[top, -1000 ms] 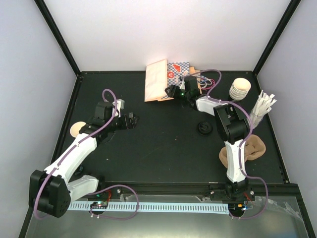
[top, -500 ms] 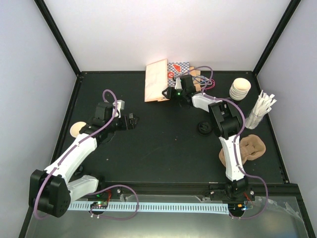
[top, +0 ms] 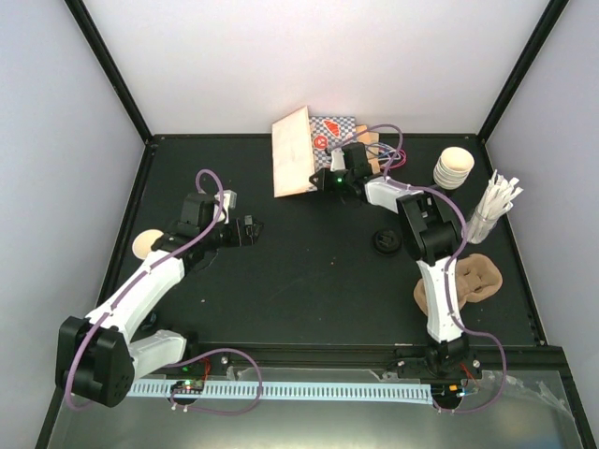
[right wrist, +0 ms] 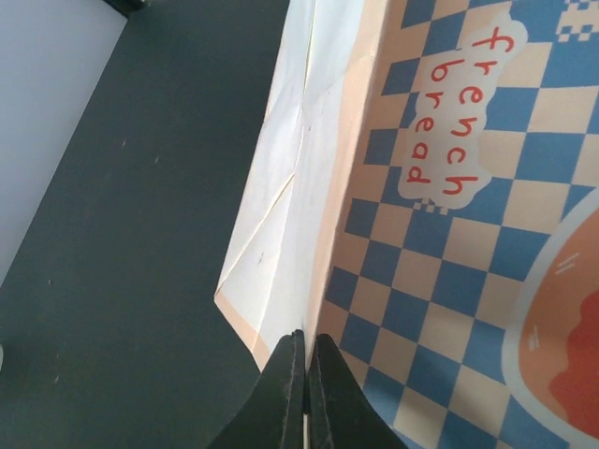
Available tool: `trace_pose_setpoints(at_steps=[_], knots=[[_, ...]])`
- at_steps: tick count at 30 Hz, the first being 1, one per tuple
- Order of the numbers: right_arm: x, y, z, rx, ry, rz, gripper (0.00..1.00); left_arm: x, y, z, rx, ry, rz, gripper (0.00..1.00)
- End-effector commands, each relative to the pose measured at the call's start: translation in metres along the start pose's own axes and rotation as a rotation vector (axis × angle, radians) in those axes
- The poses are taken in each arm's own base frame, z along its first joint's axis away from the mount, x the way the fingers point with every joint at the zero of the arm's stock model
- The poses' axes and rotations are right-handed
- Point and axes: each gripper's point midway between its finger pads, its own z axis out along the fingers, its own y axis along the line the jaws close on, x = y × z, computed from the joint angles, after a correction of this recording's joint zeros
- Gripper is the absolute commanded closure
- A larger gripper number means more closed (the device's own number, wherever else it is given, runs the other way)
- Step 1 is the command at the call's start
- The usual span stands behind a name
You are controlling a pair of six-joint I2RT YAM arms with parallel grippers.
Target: Pack the takeout coffee
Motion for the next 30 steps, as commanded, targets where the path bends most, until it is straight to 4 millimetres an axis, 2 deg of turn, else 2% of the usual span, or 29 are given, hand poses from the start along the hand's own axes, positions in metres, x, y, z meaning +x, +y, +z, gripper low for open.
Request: trace_pose_setpoints(at_steps=[1, 6, 14, 22, 28, 30], knots=[[-0.019, 0.038, -0.033, -0.064, -0.061, -0.123, 0.99, -0.013, -0.004, -0.011, -0.005, -0.039, 0.016, 0.01], [-0.010, 0.061, -0.059, -0.113, -0.063, -0.181, 0.99, -0.015, -0.009, -0.017, 0.016, -0.057, 0.012, 0.01], [0.026, 0.106, -0.095, -0.174, -0.005, -0.276, 0.99, -0.014, -0.013, -0.027, 0.031, -0.075, 0.011, 0.01], [0.093, 0.143, -0.107, -0.212, 0.154, -0.355, 0.99, -0.012, -0.017, -0.037, 0.055, -0.112, 0.025, 0.01], [0.136, 0.155, -0.116, -0.191, 0.210, -0.367, 0.98, -0.014, -0.011, -0.052, 0.029, -0.192, -0.019, 0.01], [0.152, 0.158, -0.118, -0.188, 0.233, -0.359, 0.98, -0.011, -0.017, -0.052, 0.081, -0.191, -0.039, 0.01]])
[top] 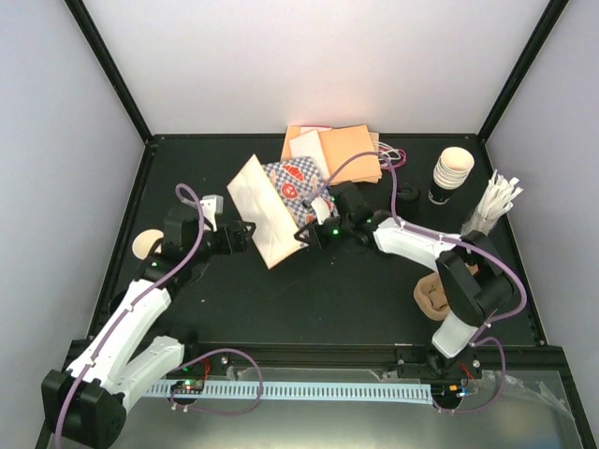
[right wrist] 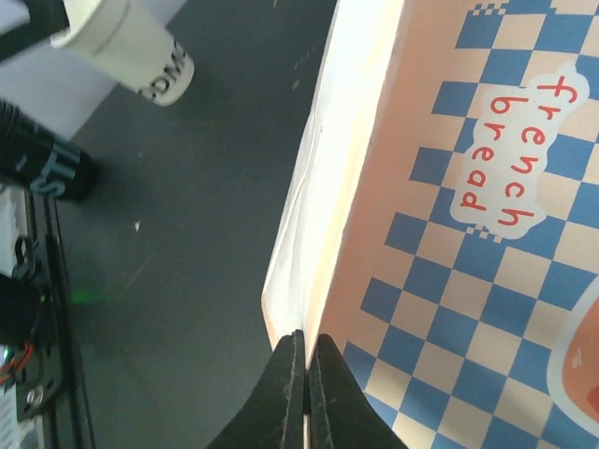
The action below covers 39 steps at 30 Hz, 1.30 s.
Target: Pack the takeout coffee
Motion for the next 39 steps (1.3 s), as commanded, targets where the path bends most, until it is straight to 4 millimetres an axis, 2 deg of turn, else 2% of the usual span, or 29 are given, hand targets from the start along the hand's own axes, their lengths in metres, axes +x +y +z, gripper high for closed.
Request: trace_pose_setpoints(at_steps=[1, 8, 12, 14, 16, 18, 24, 28, 32, 35, 39], knots=[[0.017, 0.015, -0.005, 0.023, 0.018, -0.017, 0.97, -0.003, -0.007, -0.005, 0.049, -0.033, -0.067, 0.01], [0.070, 0.035, 0.004, 0.049, 0.119, -0.028, 0.96, 0.017, -0.022, 0.005, 0.150, 0.105, -0.103, 0.01], [0.083, 0.041, 0.010, 0.104, 0.159, -0.068, 0.96, 0.022, -0.041, 0.009, 0.240, 0.189, -0.197, 0.01], [0.083, 0.043, 0.012, 0.109, 0.162, -0.073, 0.96, 0.022, -0.054, 0.007, 0.277, 0.192, -0.244, 0.02], [0.079, 0.044, 0.012, 0.128, 0.157, -0.087, 0.96, 0.021, -0.056, 0.005, 0.247, 0.185, -0.300, 0.04], [0.074, 0.046, 0.011, 0.162, 0.152, -0.117, 0.96, 0.018, -0.052, 0.003, 0.177, 0.170, -0.349, 0.08], [0.062, 0.051, 0.006, 0.292, 0.147, -0.242, 0.96, 0.015, -0.031, -0.009, -0.025, 0.171, -0.469, 0.11], [0.054, 0.058, 0.000, 0.348, 0.131, -0.315, 0.96, 0.015, -0.035, -0.010, -0.032, 0.195, -0.493, 0.13], [0.046, 0.065, -0.007, 0.391, 0.113, -0.373, 0.96, 0.014, -0.038, -0.008, -0.038, 0.207, -0.520, 0.20], [0.043, 0.074, -0.011, 0.402, 0.102, -0.413, 0.96, 0.010, -0.040, -0.007, -0.033, 0.190, -0.541, 0.24], [0.043, 0.077, -0.011, 0.409, 0.097, -0.433, 0.96, 0.005, -0.040, -0.005, -0.041, 0.167, -0.558, 0.26]])
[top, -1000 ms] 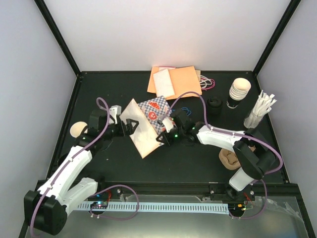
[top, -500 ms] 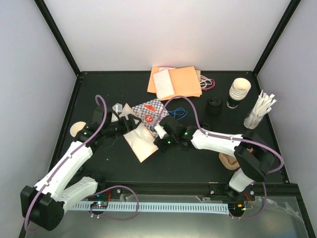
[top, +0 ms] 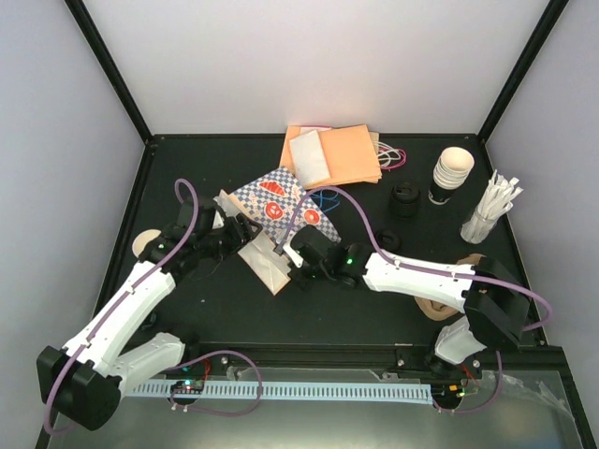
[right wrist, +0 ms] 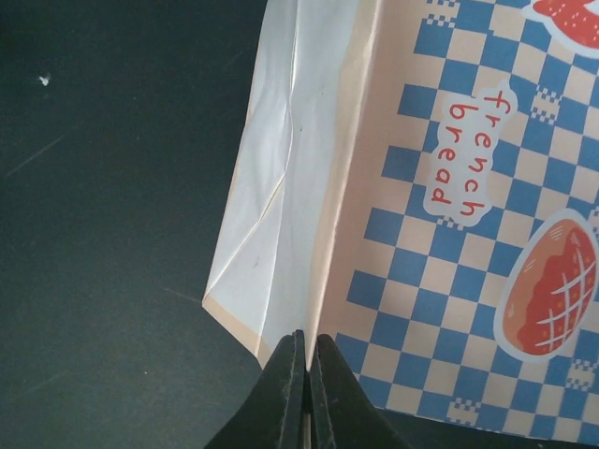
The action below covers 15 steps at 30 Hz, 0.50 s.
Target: Pack the takeout coffee
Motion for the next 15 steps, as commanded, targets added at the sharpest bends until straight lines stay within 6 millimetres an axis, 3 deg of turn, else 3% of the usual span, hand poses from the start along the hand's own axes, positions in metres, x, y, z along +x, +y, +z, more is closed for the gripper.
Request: trace_pose_setpoints(at_steps=[1, 5, 9, 12, 15], knots=[[-0.016, -0.003, -0.012, 0.064, -0.048, -0.053, 0.96, -0.012, -0.014, -0.006, 0.013, -0.046, -0.041, 0.26], [-0.018, 0.001, -0.014, 0.102, -0.051, -0.106, 0.96, -0.012, -0.014, -0.002, 0.010, -0.042, -0.064, 0.29], [-0.020, 0.004, -0.017, 0.130, -0.056, -0.137, 0.96, -0.012, -0.013, 0.003, 0.012, -0.039, -0.066, 0.47], [-0.022, 0.005, -0.019, 0.138, -0.065, -0.148, 0.96, -0.011, -0.009, 0.005, -0.002, -0.038, -0.074, 0.49], [-0.024, 0.007, -0.021, 0.154, -0.073, -0.163, 0.96, -0.011, -0.006, 0.006, -0.009, -0.041, -0.078, 0.59]])
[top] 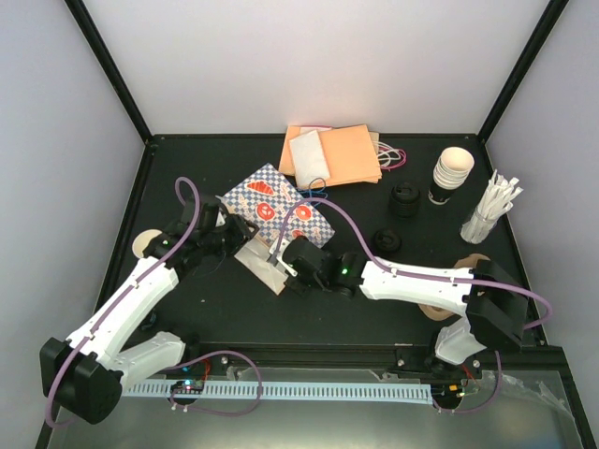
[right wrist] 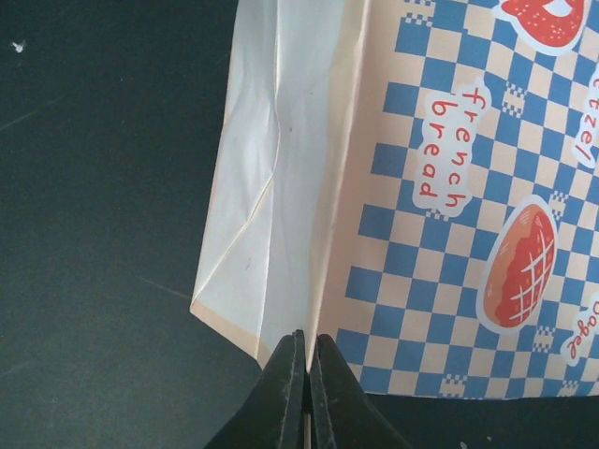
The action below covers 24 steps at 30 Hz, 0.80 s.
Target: Pack the takeout coffee
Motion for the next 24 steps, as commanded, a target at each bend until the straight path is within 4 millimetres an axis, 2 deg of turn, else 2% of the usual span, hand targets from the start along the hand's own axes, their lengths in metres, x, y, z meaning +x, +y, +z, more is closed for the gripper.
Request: trace_pose_setpoints(at_steps=[1, 7, 13, 16, 18, 19, 22, 24], knots=[[-0.024, -0.007, -0.016, 0.064, -0.070, -0.030, 0.96, -0.006, -0.008, -0.003, 0.016, -0.029, -0.006, 0.62], [-0.027, -0.006, -0.020, 0.092, -0.079, -0.057, 0.95, -0.006, -0.007, -0.003, 0.013, -0.033, -0.007, 0.81], [-0.029, -0.007, -0.026, 0.133, -0.089, -0.087, 0.94, -0.006, -0.007, -0.003, 0.014, -0.033, -0.004, 0.89], [-0.030, -0.008, -0.029, 0.157, -0.093, -0.099, 0.93, -0.007, -0.007, -0.004, 0.015, -0.037, 0.000, 0.97], [-0.029, -0.009, -0.031, 0.170, -0.094, -0.107, 0.93, -0.007, -0.007, -0.005, 0.016, -0.042, 0.001, 0.98], [-0.029, -0.009, -0.032, 0.176, -0.095, -0.109, 0.91, -0.007, -0.008, -0.005, 0.017, -0.043, 0.002, 0.99], [-0.029, -0.011, -0.033, 0.188, -0.091, -0.118, 0.76, -0.009, -0.010, -0.007, 0.024, -0.050, 0.005, 0.98], [-0.027, -0.012, -0.034, 0.197, -0.085, -0.123, 0.72, -0.010, -0.012, -0.009, 0.036, -0.057, 0.012, 0.98]])
